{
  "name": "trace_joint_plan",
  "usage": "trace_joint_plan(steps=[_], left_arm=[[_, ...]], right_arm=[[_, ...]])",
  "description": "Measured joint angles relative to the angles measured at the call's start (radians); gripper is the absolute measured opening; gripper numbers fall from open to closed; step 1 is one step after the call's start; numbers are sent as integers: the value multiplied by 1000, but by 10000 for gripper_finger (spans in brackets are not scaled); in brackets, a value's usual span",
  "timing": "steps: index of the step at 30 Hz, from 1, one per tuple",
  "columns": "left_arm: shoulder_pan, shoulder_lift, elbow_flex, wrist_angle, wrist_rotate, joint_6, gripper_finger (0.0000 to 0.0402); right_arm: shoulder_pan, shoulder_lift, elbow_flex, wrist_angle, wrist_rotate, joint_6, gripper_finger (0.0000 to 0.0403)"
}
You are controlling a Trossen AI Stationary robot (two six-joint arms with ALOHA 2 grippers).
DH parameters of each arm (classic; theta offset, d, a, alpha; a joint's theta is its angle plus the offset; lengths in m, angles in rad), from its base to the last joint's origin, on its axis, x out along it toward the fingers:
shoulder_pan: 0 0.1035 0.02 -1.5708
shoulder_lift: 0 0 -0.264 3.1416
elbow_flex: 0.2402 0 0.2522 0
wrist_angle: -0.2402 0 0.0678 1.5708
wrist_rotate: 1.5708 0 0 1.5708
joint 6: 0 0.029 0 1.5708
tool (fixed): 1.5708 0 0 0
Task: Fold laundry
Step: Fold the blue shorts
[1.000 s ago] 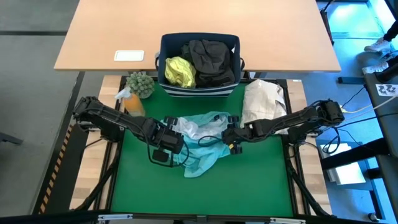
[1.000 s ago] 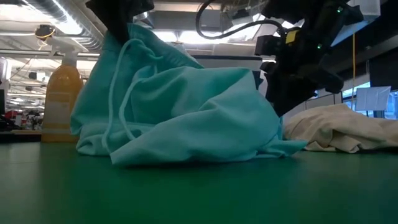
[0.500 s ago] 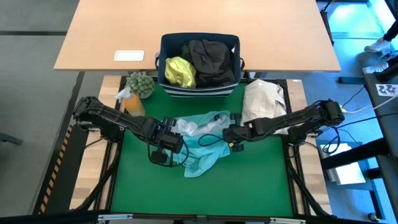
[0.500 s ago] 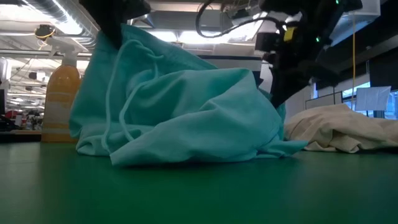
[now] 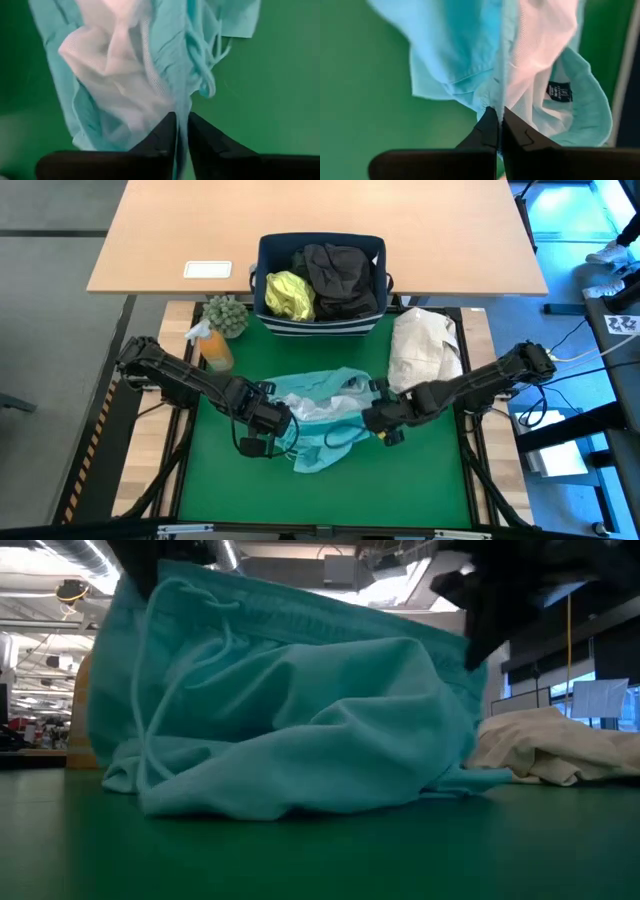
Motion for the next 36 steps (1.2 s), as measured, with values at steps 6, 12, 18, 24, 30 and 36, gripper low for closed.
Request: trace_joint_plan(steps=[6,12,18,24,30,36], left_arm=[[-7,0,0,-26,-38,-29,95],[37,0,-2,-59,-172,-55,126],[145,0,-54,33,-110,-49,139],[229,0,-127,112,-5,-50,140],[273,0,-206,173,62,-77,140],[280,0,-241,199,136,-87,140]], right_arm=[[76,0,-44,6,-8,68,2],[94,0,-84,33,-9,109,1],[92,0,-93,46,-10,111,1],[92,0,-93,55,-16,108,1],[91,0,-93,56,-15,104,1],[91,0,-93,56,-15,103,1]])
